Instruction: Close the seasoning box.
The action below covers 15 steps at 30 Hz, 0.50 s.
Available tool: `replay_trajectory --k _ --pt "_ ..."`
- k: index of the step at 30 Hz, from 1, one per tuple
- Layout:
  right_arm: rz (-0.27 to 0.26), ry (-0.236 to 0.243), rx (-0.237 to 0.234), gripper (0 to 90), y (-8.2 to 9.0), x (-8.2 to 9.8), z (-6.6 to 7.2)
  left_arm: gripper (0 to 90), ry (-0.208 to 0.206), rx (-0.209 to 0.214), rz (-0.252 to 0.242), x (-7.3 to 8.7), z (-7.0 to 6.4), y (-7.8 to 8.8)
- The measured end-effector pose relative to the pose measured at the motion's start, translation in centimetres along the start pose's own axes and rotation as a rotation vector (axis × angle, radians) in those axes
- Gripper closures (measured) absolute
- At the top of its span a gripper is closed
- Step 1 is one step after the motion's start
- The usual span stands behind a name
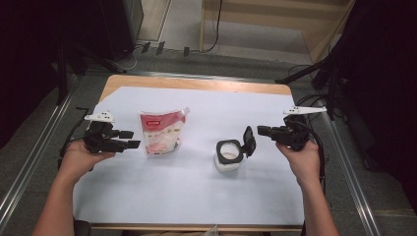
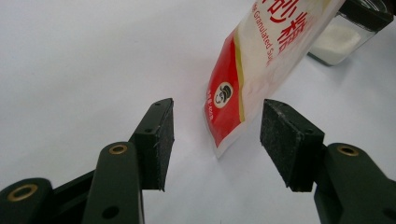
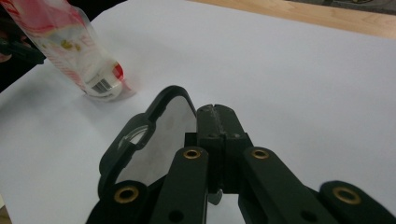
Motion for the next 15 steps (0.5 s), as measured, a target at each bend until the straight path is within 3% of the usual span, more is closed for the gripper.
replay_trajectory --k 15 --pt "0.038 -0.009 -0.029 90.0 -2.2 0.9 0.4 45.8 0.004 0.012 -0.001 -0.1 -0.1 0.1"
Point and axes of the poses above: each handheld gripper's, and its own axes: y roughly backward along the jaws, x roughly out of its underside, z roughly to its left, the point moved 3 cm from there along -y, roughly forward along the jaws, and after that the axes turned 12 degrees about y, right-handed, at the moved point
